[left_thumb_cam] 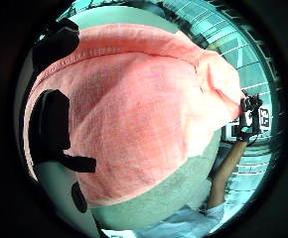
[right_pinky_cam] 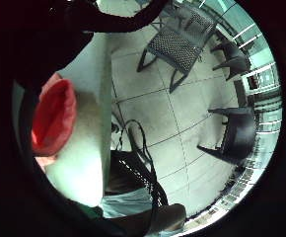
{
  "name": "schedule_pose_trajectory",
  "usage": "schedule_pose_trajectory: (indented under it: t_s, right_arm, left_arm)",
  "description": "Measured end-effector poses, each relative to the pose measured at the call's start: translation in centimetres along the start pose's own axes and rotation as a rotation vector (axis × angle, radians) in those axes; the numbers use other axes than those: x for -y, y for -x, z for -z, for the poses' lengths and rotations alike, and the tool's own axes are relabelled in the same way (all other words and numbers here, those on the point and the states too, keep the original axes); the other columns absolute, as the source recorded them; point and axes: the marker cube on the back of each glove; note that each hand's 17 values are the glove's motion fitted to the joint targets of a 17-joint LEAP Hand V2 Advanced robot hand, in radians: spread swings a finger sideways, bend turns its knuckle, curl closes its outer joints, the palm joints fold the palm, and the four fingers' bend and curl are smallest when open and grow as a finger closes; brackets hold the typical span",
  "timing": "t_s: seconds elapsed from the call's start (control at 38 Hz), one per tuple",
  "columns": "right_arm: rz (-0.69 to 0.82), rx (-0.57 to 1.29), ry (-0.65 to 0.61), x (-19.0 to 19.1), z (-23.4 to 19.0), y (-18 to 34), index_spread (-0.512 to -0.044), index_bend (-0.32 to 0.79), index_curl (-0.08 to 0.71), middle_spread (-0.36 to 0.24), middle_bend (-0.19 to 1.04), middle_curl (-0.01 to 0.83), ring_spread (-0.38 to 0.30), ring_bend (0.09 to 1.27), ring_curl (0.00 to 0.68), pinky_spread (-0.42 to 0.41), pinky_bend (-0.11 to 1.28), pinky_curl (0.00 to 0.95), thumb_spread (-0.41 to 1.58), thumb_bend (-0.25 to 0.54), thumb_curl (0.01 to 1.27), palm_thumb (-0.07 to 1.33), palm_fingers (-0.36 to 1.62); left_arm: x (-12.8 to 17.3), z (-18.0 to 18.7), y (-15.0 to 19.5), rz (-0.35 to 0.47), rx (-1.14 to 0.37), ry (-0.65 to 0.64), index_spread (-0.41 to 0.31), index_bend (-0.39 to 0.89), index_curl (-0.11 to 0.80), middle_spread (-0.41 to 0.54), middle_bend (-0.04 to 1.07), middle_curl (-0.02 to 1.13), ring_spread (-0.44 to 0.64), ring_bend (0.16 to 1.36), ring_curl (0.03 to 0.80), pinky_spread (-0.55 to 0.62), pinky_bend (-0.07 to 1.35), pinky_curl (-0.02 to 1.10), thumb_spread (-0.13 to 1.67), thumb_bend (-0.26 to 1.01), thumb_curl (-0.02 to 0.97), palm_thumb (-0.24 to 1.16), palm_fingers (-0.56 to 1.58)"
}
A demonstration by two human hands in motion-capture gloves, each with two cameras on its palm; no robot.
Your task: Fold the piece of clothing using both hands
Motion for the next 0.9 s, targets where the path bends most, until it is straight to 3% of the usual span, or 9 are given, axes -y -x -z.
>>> schedule_pose_trajectory:
  t_s: [0.11,0.24,0.32,0.4,0.42,0.5,0.61,0.74,0.9]
  right_arm:
    - [-0.029,-0.032,0.097,-0.9,-1.1,-1.4,-0.324,0.02,0.3,-0.05,0.19,0.379,0.075,0.42,0.367,0.177,0.62,0.418,1.06,-0.03,0.23,0.35,0.31]
    - [-0.007,-0.153,0.137,-1.4,-1.8,-1.0,-0.342,0.07,0.25,-0.031,0.19,0.361,0.052,0.55,0.365,0.21,0.58,0.373,1.07,0.02,0.26,0.45,0.41]
    - [0.031,-0.232,0.057,-1.0,-1.9,-0.5,-0.357,0.13,0.255,-0.065,0.26,0.377,-0.003,0.58,0.359,0.221,0.44,0.33,1.09,0.048,0.27,0.54,0.52]
    - [0.077,-0.321,-0.074,-0.2,-1.7,0.2,-0.363,0.23,0.292,-0.152,0.48,0.436,-0.112,0.65,0.374,0.224,0.11,0.236,1.11,0.109,0.3,0.67,0.82]
    - [0.094,-0.343,-0.124,0.2,-1.6,0.5,-0.364,0.19,0.282,-0.157,0.46,0.429,-0.117,0.61,0.355,0.229,0.15,0.238,1.12,0.095,0.29,0.66,0.77]
    - [0.141,-0.365,-0.269,2.2,-1.5,1.3,-0.355,0.25,0.323,-0.193,0.58,0.467,-0.172,0.74,0.403,0.212,-0.04,0.153,1.12,0.139,0.32,0.76,0.97]
    - [0.093,-0.304,-0.168,2.9,-3.5,1.6,-0.347,0.23,0.35,-0.217,0.62,0.482,-0.203,0.82,0.438,0.147,0.02,0.118,1.12,0.157,0.33,0.85,1.09]
    - [0.034,-0.004,0.003,-0.5,1.1,6.6,-0.335,0.15,0.361,-0.227,0.59,0.48,-0.22,0.85,0.472,0.027,0.24,0.184,1.09,0.163,0.34,0.92,1.24]
    - [0.212,0.418,0.032,-0.6,3.0,14.5,-0.323,0.11,0.344,-0.223,0.56,0.477,-0.225,0.86,0.483,-0.117,0.38,0.262,1.05,0.142,0.37,0.97,1.3]
  left_arm:
    - [0.3,-2.2,-0.1,-0.011,-0.017,0.066,-0.163,0.2,0.372,-0.115,0.13,0.4,-0.02,0.48,0.356,0.16,0.39,0.43,1.44,0.0,0.298,0.69,0.58]
    - [1.0,-3.6,0.4,0.001,-0.154,0.066,-0.143,0.15,0.374,-0.047,0.08,0.36,0.07,0.45,0.35,0.18,0.5,0.46,1.5,-0.04,0.251,0.55,0.44]
    - [1.2,-3.8,0.5,-0.008,-0.21,0.054,-0.13,0.15,0.371,-0.014,0.11,0.35,0.12,0.47,0.351,0.2,0.51,0.46,1.52,-0.05,0.217,0.44,0.37]
    - [1.2,-3.8,0.4,-0.007,-0.202,0.05,-0.126,0.18,0.378,0.003,0.15,0.34,0.17,0.47,0.344,0.24,0.43,0.44,1.53,-0.04,0.195,0.36,0.31]
    - [1.2,-3.8,0.4,-0.004,-0.198,0.05,-0.123,0.18,0.378,0.007,0.16,0.34,0.18,0.48,0.343,0.25,0.42,0.44,1.53,-0.04,0.191,0.35,0.32]
    - [1.1,-3.7,0.3,0.002,-0.199,0.054,-0.122,0.18,0.381,0.017,0.16,0.33,0.21,0.48,0.333,0.27,0.4,0.42,1.54,-0.03,0.18,0.3,0.31]
    - [1.0,-3.4,0.4,-0.001,-0.187,0.045,-0.12,0.17,0.38,0.026,0.16,0.33,0.23,0.48,0.327,0.29,0.4,0.41,1.54,-0.02,0.171,0.27,0.32]
    - [0.6,-0.7,0.4,-0.011,-0.122,-0.046,-0.118,0.17,0.381,0.032,0.16,0.32,0.24,0.49,0.324,0.3,0.41,0.41,1.55,0.0,0.172,0.25,0.34]
    - [3.1,-1.0,1.1,-0.025,-0.127,-0.132,-0.116,0.14,0.364,0.014,0.18,0.33,0.21,0.51,0.321,0.3,0.44,0.41,1.55,0.01,0.184,0.27,0.41]
